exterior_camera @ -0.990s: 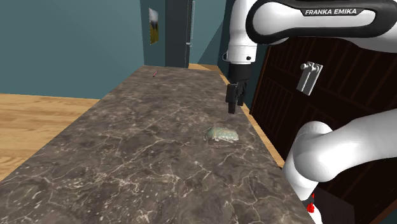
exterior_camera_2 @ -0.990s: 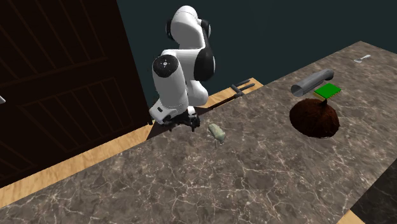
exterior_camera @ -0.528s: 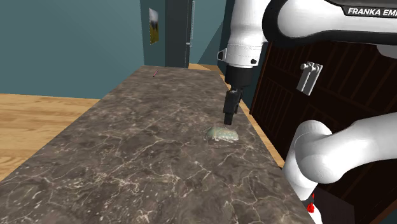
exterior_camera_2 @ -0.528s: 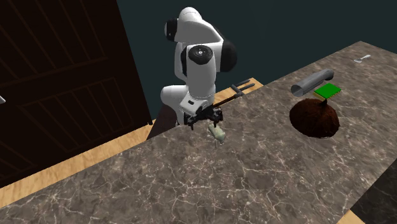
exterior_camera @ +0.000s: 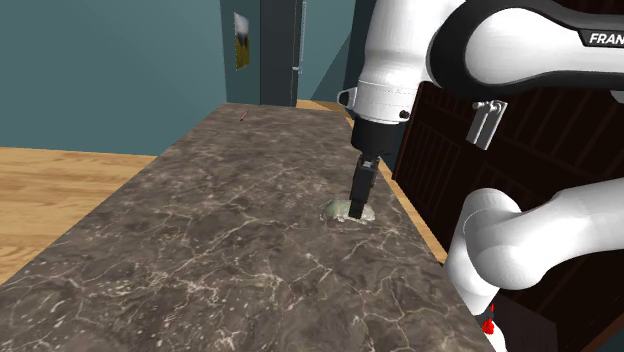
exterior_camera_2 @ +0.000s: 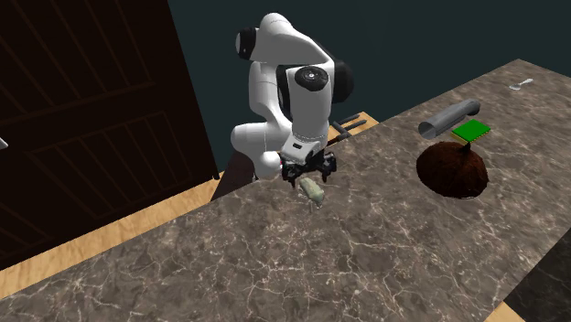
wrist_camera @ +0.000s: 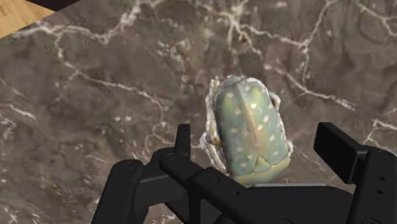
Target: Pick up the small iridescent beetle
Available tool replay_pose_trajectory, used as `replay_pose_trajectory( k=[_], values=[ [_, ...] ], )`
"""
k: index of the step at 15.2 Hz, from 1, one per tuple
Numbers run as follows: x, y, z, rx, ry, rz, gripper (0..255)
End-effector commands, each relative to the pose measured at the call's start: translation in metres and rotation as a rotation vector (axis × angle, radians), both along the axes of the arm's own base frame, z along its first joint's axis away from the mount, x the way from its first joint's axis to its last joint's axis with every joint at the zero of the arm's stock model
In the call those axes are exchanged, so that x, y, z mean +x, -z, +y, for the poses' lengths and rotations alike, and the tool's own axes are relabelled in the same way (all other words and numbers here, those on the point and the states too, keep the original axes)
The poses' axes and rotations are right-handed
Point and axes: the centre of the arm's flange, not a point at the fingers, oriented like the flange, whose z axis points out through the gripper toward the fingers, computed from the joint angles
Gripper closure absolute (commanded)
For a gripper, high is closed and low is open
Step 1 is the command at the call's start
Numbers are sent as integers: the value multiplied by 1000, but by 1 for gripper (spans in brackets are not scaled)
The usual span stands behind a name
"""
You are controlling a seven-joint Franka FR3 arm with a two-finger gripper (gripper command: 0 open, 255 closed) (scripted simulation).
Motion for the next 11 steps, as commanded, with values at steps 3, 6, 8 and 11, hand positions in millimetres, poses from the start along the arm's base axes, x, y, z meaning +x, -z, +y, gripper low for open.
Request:
replay_pose_trajectory(
  k=[3, 6, 8, 11],
  values=[
    [0, 21, -1, 0, 0, -1, 0],
    [0, 21, -1, 0, 0, -1, 255],
    [0, 21, -1, 0, 0, -1, 255],
    [0, 21, -1, 0, 0, -1, 255]
  ],
)
